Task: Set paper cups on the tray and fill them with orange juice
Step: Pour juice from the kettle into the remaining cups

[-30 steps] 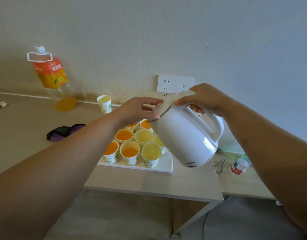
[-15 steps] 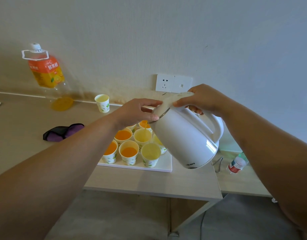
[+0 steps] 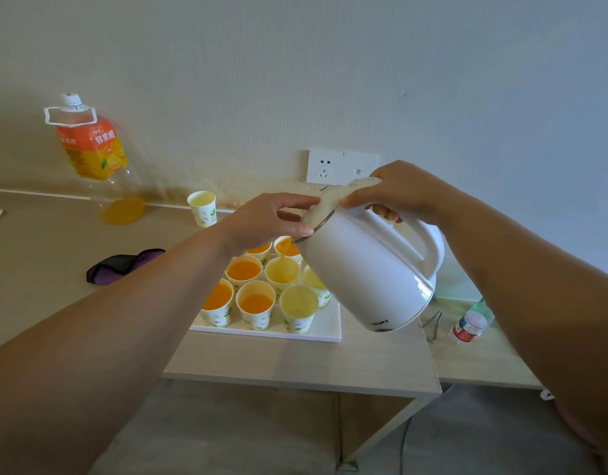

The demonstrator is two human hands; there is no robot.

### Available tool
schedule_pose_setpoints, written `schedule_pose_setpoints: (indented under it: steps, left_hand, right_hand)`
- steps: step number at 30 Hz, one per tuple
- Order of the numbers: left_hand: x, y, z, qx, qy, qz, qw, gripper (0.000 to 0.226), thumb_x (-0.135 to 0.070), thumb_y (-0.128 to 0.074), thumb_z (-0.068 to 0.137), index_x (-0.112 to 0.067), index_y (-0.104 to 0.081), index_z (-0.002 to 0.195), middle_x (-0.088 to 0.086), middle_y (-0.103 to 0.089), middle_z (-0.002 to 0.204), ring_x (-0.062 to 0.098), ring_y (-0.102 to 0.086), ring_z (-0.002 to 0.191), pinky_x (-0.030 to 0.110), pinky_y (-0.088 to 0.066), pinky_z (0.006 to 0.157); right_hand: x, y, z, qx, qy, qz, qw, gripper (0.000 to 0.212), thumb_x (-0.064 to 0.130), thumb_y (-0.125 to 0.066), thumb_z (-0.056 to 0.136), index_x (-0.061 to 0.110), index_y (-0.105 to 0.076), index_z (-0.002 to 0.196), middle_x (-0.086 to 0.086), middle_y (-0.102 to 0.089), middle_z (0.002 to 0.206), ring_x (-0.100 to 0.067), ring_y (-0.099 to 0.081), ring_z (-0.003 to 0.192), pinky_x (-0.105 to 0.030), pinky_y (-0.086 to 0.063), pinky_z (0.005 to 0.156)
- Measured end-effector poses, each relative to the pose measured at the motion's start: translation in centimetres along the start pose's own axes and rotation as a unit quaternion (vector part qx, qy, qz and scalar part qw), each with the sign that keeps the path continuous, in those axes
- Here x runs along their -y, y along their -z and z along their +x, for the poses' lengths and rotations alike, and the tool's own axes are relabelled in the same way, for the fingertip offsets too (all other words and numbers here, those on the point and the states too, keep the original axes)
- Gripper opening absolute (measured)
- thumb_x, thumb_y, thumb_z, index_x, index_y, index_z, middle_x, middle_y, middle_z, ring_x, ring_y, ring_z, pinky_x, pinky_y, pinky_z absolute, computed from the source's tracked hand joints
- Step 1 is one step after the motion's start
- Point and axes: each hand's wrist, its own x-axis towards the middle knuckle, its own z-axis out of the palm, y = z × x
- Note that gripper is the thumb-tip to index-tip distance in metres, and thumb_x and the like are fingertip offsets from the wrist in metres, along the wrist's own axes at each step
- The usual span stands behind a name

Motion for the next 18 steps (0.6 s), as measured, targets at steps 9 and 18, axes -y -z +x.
schedule_pose_setpoints:
  steps: [9, 18]
  left_hand:
    - [-0.4, 0.1, 0.0, -0.002, -0.006, -0.028, 1.000, 0.049, -0.018, -0.076, 0.077, -0.033, -0.062, 0.122, -0.006, -0.070, 0.113, 0.008, -0.065, 0.106, 0.033, -0.049, 0.098]
    - [-0.9, -0.1, 0.0, 0.000, -0.013, -0.032, 0.999, 0.046, -0.008, -0.071, 0.083, -0.029, -0.062, 0.123, -0.003, -0.071, 0.113, 0.007, -0.066, 0.103, 0.025, -0.050, 0.092]
  right_hand:
    - [0.6, 0.7, -0.3, 0.001, 0.004, -0.018, 1.000, 0.037, 0.036, -0.078, 0.070, 0.010, -0.052, 0.065, 0.002, -0.048, 0.046, -0.009, -0.041, 0.036, -0.026, -0.036, 0.051]
    - [0.6, 1.1, -0.6, -0.004, 0.012, -0.021, 1.000, 0.037, 0.037, -0.078, 0.070, 0.010, -0.053, 0.067, 0.001, -0.049, 0.047, -0.008, -0.041, 0.036, -0.025, -0.037, 0.050]
